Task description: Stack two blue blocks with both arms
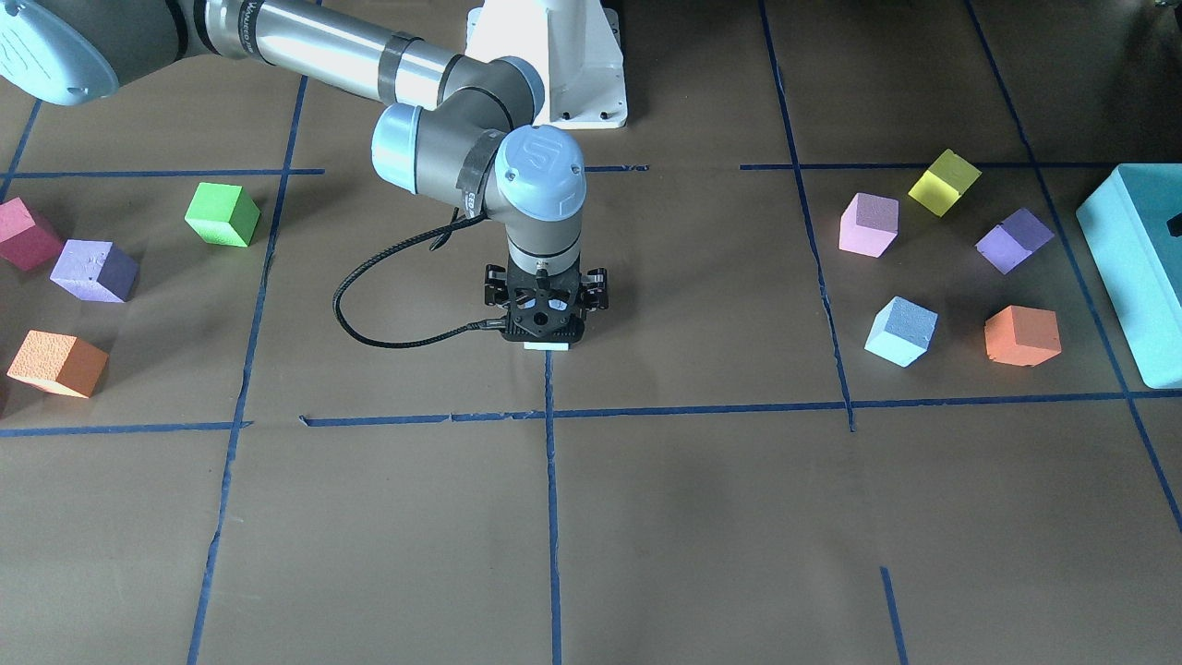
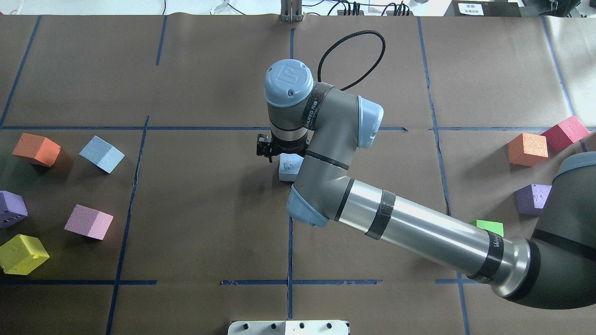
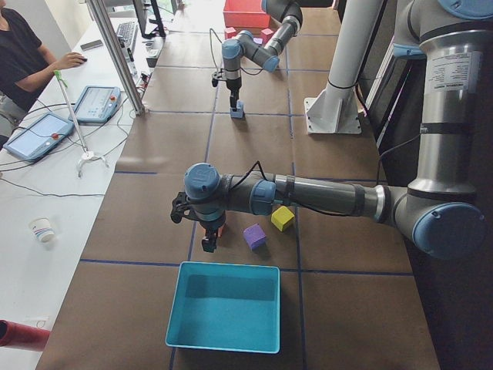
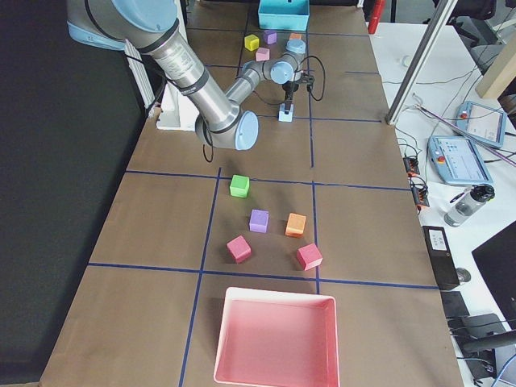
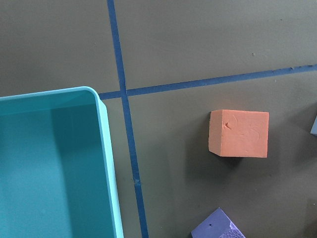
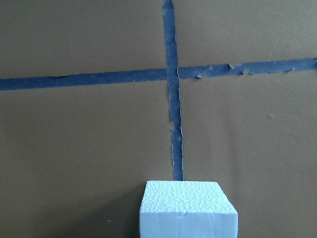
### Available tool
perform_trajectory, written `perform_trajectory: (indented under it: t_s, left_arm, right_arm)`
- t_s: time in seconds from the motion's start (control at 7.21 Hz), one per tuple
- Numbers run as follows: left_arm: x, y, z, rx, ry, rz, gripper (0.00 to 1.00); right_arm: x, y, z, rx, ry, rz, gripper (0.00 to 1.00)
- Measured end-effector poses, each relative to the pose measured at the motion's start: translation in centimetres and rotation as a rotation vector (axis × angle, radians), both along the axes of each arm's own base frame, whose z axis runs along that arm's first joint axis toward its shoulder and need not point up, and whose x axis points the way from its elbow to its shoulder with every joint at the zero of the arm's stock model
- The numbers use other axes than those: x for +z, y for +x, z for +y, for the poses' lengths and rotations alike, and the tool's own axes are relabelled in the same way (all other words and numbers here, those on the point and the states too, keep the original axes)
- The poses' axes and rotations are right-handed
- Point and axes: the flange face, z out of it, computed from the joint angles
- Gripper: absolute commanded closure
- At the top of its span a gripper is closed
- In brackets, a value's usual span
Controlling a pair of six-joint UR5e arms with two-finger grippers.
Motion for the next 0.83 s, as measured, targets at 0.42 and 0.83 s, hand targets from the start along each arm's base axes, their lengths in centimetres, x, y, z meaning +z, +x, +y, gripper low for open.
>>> perform_trajectory:
  t_s: [0.42,0.83]
  left_arm:
    - [-7.0,6.3,-0.7,0.069,0.082,0.013,0.00]
    - [-14.2,15.3,-1.0,0.158,0.241,-0.011,0.00]
  right_arm:
    - [-2.5,4.7,-1.5,0.043,-0.002,-0.010,0.00]
    - [-2.3,14.7,-2.1,0.069,0.018,0.020,0.00]
